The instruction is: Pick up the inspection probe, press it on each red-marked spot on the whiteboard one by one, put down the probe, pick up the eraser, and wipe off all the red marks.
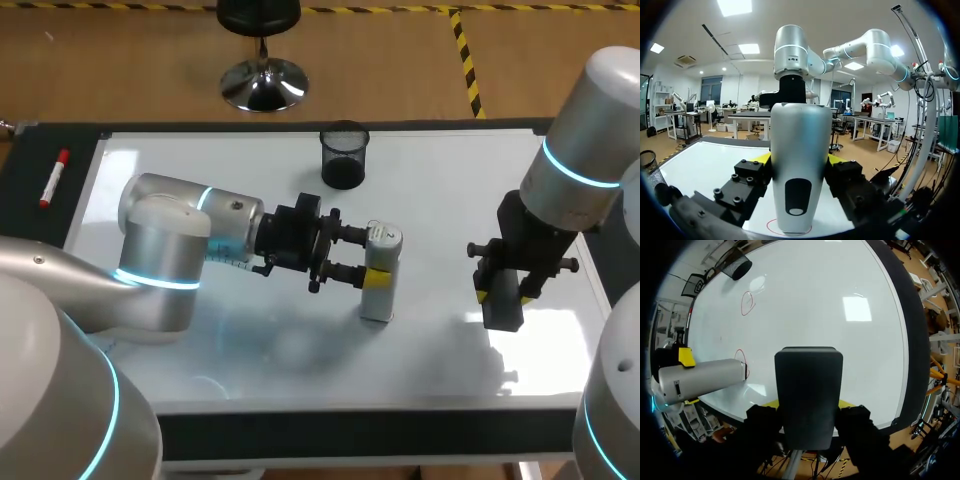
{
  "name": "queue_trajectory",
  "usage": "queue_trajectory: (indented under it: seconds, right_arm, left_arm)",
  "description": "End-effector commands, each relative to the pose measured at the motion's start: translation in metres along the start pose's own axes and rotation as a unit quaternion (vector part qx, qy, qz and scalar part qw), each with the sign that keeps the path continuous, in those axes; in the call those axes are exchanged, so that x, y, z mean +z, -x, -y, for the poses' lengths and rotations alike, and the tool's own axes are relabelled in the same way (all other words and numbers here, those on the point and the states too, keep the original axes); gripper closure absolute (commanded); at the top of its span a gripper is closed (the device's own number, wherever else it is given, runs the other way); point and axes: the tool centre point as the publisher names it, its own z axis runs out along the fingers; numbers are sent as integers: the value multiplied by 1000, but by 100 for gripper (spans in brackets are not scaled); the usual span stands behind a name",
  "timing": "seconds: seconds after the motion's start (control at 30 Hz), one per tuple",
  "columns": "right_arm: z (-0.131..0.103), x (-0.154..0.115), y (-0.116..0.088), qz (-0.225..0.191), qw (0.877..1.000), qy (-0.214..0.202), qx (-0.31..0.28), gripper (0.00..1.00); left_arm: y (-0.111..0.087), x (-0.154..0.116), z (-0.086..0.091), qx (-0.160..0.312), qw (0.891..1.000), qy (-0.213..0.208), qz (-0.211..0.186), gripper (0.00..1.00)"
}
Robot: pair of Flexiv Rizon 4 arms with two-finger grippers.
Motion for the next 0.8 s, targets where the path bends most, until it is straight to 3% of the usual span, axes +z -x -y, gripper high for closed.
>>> queue_trajectory:
  seconds: [0.03, 0.8]
  right_arm:
    - [1, -1, 1, -1, 1000, 1, -1, 100]
    - [1, -1, 1, -1, 1000, 1, -1, 100]
  left_arm:
    - [0, 2, -23, -1, 1000, 0, 0, 100]
    - [-2, 3, -20, -1, 1000, -4, -5, 100]
